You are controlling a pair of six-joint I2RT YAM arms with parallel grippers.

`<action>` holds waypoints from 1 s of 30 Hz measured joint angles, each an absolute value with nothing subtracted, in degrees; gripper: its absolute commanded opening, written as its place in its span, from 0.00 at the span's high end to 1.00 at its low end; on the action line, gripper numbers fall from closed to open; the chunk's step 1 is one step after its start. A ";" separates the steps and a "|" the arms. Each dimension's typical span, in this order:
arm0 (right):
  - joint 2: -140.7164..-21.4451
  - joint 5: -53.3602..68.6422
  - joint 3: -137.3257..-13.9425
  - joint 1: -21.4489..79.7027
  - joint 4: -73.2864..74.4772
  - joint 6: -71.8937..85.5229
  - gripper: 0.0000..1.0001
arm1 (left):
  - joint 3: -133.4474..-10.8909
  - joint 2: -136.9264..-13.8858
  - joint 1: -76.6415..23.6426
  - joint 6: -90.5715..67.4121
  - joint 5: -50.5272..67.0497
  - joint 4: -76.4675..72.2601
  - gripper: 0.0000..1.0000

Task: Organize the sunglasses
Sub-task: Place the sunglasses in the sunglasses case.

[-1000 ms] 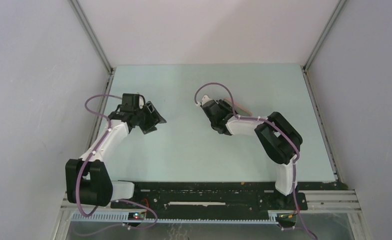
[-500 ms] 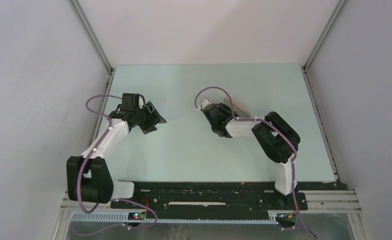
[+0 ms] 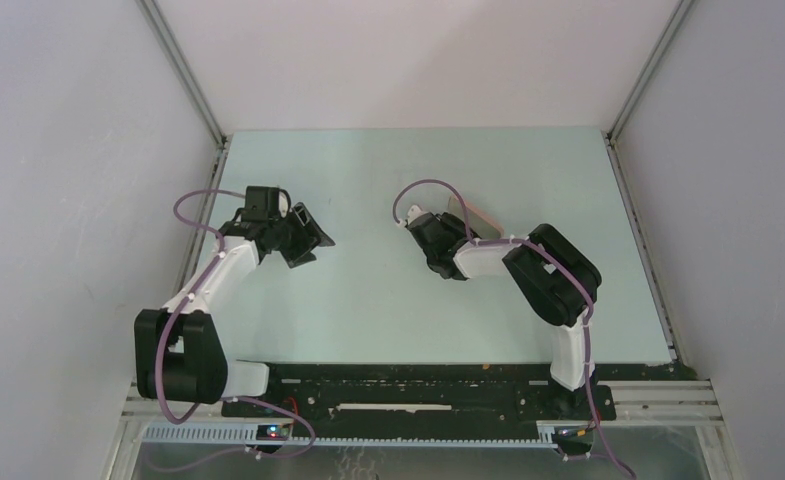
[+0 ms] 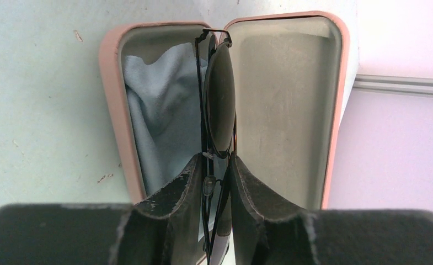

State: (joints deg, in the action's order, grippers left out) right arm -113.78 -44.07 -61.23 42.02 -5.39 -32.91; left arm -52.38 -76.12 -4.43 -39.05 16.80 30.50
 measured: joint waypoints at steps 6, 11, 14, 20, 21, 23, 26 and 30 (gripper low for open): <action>-113.78 -44.07 -61.23 42.02 -5.91 -33.34 0.64 | -52.38 -76.12 -4.43 -39.03 16.80 30.48 0.37; -113.78 -43.81 -61.21 42.02 -6.02 -33.30 0.51 | -52.38 -76.12 -4.40 -39.03 16.82 30.44 0.37; -113.78 -43.62 -61.14 42.04 -5.98 -33.28 0.44 | -52.38 -76.12 -4.40 -39.03 16.86 30.35 0.37; -113.21 -43.64 -61.12 42.24 -5.45 -33.10 0.39 | -52.38 -76.12 -4.40 -39.05 16.97 29.78 0.37; -112.90 -43.64 -61.12 42.37 -5.32 -33.08 0.39 | -52.38 -76.12 -4.40 -39.03 16.99 29.69 0.37; -112.33 -43.68 -61.12 42.72 -5.13 -32.97 0.38 | -52.38 -76.12 -4.40 -39.05 16.99 29.63 0.37; -111.28 -43.81 -61.10 43.33 -4.21 -32.53 0.38 | -52.34 -76.12 -4.40 -39.05 17.02 29.58 0.37; -108.99 -44.05 -61.08 44.16 -1.93 -31.38 0.39 | -52.10 -76.12 -4.36 -39.05 17.12 29.28 0.37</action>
